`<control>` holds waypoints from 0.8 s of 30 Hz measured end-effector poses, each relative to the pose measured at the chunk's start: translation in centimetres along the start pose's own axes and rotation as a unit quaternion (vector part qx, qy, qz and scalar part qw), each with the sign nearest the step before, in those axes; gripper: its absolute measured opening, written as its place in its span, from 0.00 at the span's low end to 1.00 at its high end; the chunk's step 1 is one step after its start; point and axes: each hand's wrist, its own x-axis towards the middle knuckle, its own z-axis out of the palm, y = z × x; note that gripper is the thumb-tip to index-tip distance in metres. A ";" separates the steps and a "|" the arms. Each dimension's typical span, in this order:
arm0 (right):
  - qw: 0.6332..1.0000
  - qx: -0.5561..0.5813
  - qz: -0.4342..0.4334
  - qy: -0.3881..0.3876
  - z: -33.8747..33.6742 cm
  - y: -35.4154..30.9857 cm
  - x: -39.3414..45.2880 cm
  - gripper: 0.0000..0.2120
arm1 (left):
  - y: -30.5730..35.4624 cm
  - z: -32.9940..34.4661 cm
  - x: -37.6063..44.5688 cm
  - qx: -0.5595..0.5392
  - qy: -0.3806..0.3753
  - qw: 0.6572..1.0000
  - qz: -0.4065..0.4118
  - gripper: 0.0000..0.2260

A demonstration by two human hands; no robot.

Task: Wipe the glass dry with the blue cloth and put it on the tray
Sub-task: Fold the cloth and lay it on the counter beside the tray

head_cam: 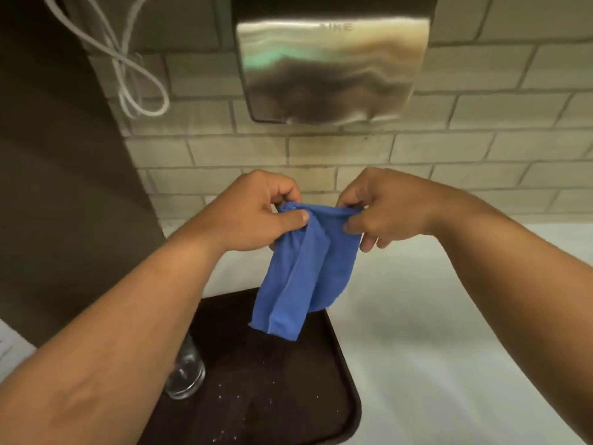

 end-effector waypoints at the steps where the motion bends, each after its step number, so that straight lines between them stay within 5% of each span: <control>1: 1.000 0.009 0.012 -0.007 -0.1 1.1 -0.4 0.11 | 0.0 1.1 0.3 0.006 -0.010 1.000 -0.005 0.07; 10: 0.997 -0.069 0.025 0.026 1.8 8.8 -2.2 0.10 | 0.8 10.8 0.4 0.108 -0.041 0.992 -0.050 0.05; 13: 0.980 -0.143 0.051 -0.132 4.8 11.4 -3.9 0.07 | 0.6 15.0 -2.5 0.137 -0.221 0.962 -0.077 0.07; 16: 0.940 -0.171 0.072 -0.286 9.0 14.0 -5.6 0.16 | 0.1 18.9 -5.7 0.040 -0.450 0.875 -0.175 0.10; 18: 0.946 -0.173 0.057 -0.270 11.4 15.7 -6.0 0.15 | -0.8 21.4 -6.4 0.045 -0.412 0.887 -0.202 0.08; 21: 0.977 -0.135 0.024 -0.166 14.7 17.3 -5.3 0.10 | -1.9 24.6 -6.0 0.230 -0.197 0.937 -0.175 0.12; 23: 0.985 -0.083 -0.001 -0.153 16.9 17.8 -4.9 0.04 | -2.6 26.6 -5.9 0.337 -0.224 0.897 -0.178 0.33; 24: 0.980 -0.086 -0.010 -0.176 18.0 18.1 -4.8 0.19 | -3.0 27.4 -6.1 0.351 -0.276 0.873 -0.194 0.45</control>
